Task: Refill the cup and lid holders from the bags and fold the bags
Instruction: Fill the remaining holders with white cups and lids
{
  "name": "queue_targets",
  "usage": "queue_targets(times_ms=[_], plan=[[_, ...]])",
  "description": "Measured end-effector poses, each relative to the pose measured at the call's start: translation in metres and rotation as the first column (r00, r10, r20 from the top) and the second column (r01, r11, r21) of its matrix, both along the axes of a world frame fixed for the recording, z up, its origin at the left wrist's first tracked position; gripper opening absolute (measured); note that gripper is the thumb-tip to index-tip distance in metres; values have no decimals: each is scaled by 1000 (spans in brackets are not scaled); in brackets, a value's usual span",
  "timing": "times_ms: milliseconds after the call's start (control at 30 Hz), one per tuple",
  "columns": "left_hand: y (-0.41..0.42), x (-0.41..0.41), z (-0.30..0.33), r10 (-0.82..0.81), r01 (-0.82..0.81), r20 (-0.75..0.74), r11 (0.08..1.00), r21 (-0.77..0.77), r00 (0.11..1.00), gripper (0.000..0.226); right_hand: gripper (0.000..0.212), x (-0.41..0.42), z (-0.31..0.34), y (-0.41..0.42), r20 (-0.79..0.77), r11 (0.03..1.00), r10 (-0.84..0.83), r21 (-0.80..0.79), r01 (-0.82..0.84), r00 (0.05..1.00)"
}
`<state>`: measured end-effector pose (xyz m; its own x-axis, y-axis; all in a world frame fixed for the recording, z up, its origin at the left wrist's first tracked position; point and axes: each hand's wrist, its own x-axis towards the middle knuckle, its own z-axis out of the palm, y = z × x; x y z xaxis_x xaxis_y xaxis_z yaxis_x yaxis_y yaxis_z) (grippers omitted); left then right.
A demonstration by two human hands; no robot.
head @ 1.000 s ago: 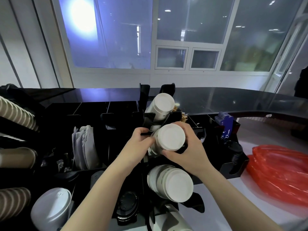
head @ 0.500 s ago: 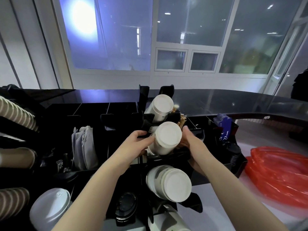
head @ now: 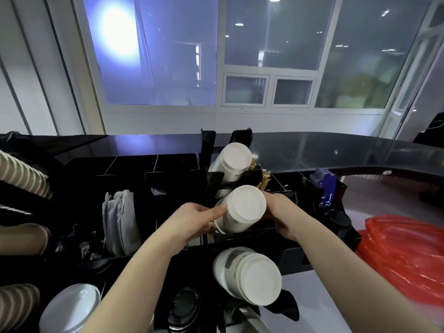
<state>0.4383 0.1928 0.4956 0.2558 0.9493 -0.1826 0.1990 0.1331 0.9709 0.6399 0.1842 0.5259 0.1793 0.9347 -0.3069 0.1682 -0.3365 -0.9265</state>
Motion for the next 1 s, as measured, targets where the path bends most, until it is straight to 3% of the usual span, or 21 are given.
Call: queue_targets(times_ms=[200, 367, 467, 633, 800, 1000], plan=[[8, -2, 0, -8, 7, -26, 1000, -27, 1000, 86, 16, 2, -2, 0, -35, 998, 52, 49, -50, 998], [8, -3, 4, -42, 39, -47, 997, -73, 998, 99, 23, -4, 6, 5, 23, 999, 49, 12, -49, 999], [13, -2, 5, -59, 57, -21, 994, -98, 998, 85, 22, -7, 10, 7, 88, 998, 43, -46, -39, 995], [11, -4, 4, -99, 101, 30, 992, -71, 995, 75, 19, 4, 7, 2, 31, 996, 82, 17, -82, 996], [12, -9, 7, -194, 191, -41, 980, -64, 980, 47, 34, 6, 6, -2, 61, 995, 93, -28, -92, 994], [16, -5, 13, -216, 213, -141, 976, -37, 966, 63, 37, 5, 10, -1, 201, 992, 123, -20, -121, 972]])
